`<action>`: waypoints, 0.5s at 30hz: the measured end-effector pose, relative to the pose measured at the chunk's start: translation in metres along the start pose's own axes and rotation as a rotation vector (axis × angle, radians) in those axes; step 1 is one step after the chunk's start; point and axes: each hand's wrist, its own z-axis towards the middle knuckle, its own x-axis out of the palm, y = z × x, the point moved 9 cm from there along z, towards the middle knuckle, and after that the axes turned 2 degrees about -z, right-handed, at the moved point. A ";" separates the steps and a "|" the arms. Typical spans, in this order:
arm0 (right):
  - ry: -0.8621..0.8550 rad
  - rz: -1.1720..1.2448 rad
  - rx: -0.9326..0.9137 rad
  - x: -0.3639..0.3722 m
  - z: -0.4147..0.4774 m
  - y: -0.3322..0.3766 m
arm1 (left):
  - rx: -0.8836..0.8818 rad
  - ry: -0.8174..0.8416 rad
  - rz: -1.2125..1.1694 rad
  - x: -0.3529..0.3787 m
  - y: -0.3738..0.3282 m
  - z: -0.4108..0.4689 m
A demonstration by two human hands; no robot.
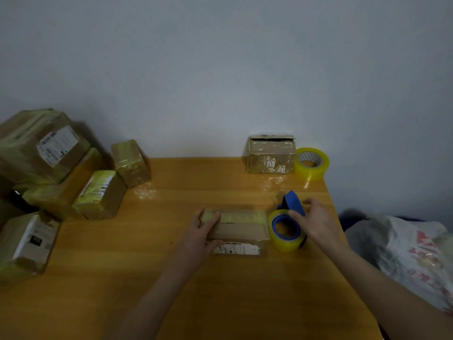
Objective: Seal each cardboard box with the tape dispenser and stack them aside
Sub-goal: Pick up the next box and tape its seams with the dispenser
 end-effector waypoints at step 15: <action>0.290 0.612 0.312 0.030 0.018 -0.027 | -0.009 0.057 0.046 0.000 -0.003 -0.003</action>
